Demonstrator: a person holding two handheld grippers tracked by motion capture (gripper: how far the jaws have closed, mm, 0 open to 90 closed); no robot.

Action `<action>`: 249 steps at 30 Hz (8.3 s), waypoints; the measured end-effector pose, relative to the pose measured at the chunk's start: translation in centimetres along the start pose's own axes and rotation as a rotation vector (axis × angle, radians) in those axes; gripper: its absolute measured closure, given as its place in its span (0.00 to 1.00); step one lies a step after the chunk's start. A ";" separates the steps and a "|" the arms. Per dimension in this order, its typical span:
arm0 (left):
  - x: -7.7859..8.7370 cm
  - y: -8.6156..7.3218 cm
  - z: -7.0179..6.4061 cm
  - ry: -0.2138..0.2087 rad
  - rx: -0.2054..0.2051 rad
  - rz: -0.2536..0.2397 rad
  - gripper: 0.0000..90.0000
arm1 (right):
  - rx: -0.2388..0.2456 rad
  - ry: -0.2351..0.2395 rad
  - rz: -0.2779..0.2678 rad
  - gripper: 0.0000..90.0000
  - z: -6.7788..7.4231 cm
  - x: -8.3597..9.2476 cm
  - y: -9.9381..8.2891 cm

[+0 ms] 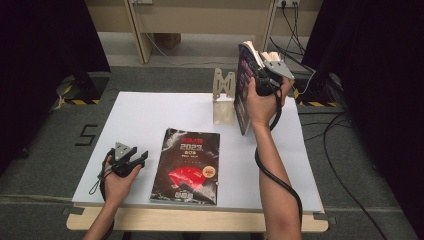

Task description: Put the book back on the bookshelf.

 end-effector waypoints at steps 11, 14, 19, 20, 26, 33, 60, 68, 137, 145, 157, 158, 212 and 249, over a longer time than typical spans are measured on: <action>0.0 0.0 0.0 0.001 -0.006 0.004 0.55 | 0.008 -0.017 0.004 0.93 0.6 -1.0 -0.3; 0.0 0.0 0.0 0.000 -0.004 0.004 0.55 | 0.012 -0.022 0.002 0.93 0.6 -1.2 -0.4; 0.0 0.0 -0.1 0.000 -0.005 0.003 0.55 | 0.013 -0.027 0.002 0.93 0.8 -1.6 -0.6; 0.0 0.0 0.0 0.000 -0.005 0.004 0.55 | 0.015 -0.028 0.003 0.93 0.8 -1.6 -0.6; 0.0 0.0 -0.1 0.000 -0.006 0.005 0.55 | 0.018 -0.039 0.001 0.93 0.9 -2.1 -0.9; 0.0 0.0 0.0 -0.001 -0.006 0.004 0.55 | 0.032 -0.048 0.015 0.93 1.3 -2.7 -1.6; 0.1 0.0 -0.2 -0.002 -0.022 -0.002 0.55 | 0.166 -0.099 0.084 0.86 1.0 -2.2 -3.3; 0.1 -0.1 -0.3 -0.001 -0.024 -0.004 0.56 | 0.176 -0.103 0.068 0.77 0.3 0.3 -3.3; 0.0 0.0 -0.3 -0.003 -0.026 0.009 0.56 | -0.006 -0.006 0.201 0.68 0.4 -2.7 -3.9; -0.1 0.0 -0.3 -0.004 -0.027 0.011 0.56 | -0.011 -0.009 0.243 0.85 -0.4 -3.0 -3.6; -0.1 -0.1 -0.3 -0.002 -0.034 0.017 0.56 | 0.049 -0.055 0.138 0.86 -0.6 -2.4 -3.1; -0.1 -0.1 -0.4 -0.002 -0.032 0.015 0.56 | 0.051 -0.065 0.128 0.86 -0.6 -2.2 -3.0; -0.1 -0.1 -0.5 -0.007 -0.050 0.011 0.56 | 0.003 -0.099 0.180 0.81 -0.3 -1.4 -3.1; -0.1 -0.1 -0.5 -0.005 -0.052 0.010 0.56 | 0.053 -0.082 0.151 0.64 -0.5 2.4 -4.6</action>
Point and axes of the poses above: each handheld gripper's, and its own axes: x roughly backward along the jaws, y roughly out of its top, z roughly to its left, the point moved 3 cm from there along -x, roughly forward along the jaws, and after that the axes turned 10 degrees about x, right-handed, at the moved point
